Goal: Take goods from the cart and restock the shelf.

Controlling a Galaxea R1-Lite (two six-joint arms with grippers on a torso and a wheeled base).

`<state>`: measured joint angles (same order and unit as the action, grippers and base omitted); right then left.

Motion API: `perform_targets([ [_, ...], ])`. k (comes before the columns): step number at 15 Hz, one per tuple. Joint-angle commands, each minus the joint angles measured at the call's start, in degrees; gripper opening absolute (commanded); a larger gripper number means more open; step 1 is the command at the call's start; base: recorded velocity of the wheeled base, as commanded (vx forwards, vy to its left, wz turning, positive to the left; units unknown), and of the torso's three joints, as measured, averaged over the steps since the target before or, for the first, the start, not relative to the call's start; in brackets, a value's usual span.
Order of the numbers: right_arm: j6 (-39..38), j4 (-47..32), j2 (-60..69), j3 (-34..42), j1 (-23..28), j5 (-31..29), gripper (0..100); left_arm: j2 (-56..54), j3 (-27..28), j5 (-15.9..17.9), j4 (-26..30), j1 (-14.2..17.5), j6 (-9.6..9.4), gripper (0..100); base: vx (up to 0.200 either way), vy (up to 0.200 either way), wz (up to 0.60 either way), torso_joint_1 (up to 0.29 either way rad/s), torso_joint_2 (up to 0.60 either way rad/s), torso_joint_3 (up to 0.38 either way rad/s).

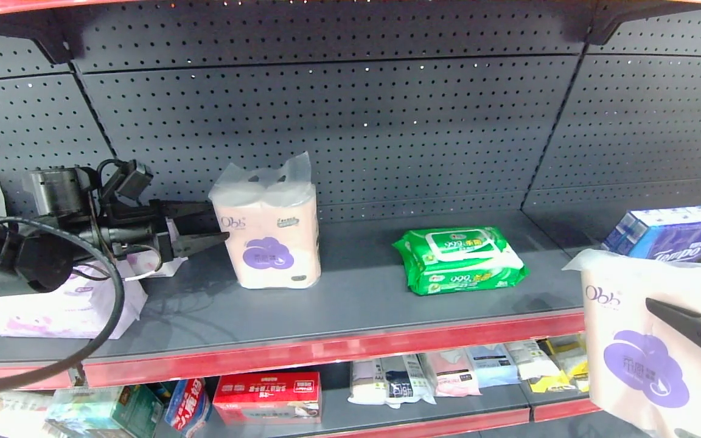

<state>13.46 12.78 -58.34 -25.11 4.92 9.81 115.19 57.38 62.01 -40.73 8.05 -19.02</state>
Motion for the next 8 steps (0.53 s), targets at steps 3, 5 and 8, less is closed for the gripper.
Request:
perform_targets([
  [3, 0.08, 0.06, 0.07, -0.2, -0.09, 0.03, 0, 1.27, 2.47, -0.05, 0.04, -1.89, 1.26, 100, 0.0, 0.0, 0.0, 0.0, 0.0, 0.0],
  [5, 0.08, 0.06, 0.69, -0.29, -0.09, 0.03, 0, 2.15, 3.44, -0.05, -0.14, -2.68, 2.58, 100, 0.0, 0.0, 0.0, 0.0, 0.0, 0.0],
  [8, 0.08, 0.06, 1.92, -0.2, -0.09, 0.03, 0, 3.38, 4.76, -0.05, -0.14, -2.77, 2.58, 100, 0.0, 0.0, 0.0, 0.0, 0.0, 0.0],
])
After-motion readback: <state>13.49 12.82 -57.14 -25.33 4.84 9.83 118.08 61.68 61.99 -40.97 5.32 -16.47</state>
